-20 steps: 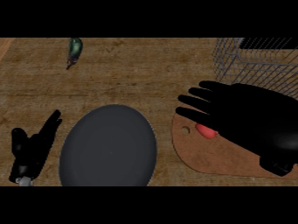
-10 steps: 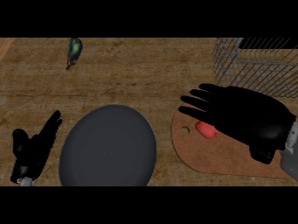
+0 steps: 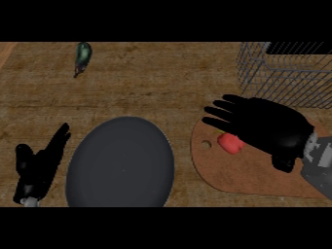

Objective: Pick the bell pepper from the cutting board and place it in the basket

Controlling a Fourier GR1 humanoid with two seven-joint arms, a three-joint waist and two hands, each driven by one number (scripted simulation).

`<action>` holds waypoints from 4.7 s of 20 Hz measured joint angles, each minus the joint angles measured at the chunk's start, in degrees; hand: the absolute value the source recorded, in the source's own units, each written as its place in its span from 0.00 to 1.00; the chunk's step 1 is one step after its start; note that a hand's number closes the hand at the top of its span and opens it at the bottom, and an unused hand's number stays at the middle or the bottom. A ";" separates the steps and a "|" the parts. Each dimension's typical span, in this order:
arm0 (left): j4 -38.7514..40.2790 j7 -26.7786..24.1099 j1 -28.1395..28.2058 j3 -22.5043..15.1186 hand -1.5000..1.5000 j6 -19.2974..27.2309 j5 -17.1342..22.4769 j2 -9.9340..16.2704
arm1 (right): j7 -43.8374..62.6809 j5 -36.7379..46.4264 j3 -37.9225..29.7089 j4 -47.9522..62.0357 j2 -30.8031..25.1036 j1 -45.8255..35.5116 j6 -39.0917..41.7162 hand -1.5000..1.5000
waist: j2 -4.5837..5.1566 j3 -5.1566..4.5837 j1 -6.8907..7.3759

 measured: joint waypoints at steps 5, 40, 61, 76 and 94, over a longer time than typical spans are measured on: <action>-1.08 1.46 0.39 -0.11 0.50 0.55 -0.79 -0.32 | -2.24 3.51 1.23 3.31 2.15 1.53 -3.48 0.00 | 0.00 -0.07 0.06; -0.82 0.98 0.95 1.62 0.50 -1.84 -3.01 -2.09 | -12.60 23.45 5.06 20.66 9.33 1.43 -16.74 1.00 | -0.33 0.06 -0.07; -3.21 2.52 3.37 3.71 0.50 -2.67 -1.97 -1.43 | 39.96 12.97 -12.90 10.20 40.42 12.36 -28.51 1.00 | -0.39 -0.05 -1.42; -3.01 2.12 2.94 3.27 0.50 -1.92 -3.82 -2.86 | 61.57 10.37 -27.65 -8.40 39.82 -8.46 -33.74 1.00 | -0.38 -0.24 -0.99; -3.48 3.27 2.25 3.41 0.50 -2.77 -4.87 -3.71 | 53.75 1.61 -48.25 11.80 23.90 -21.19 -27.88 1.00 | 0.17 -0.27 0.10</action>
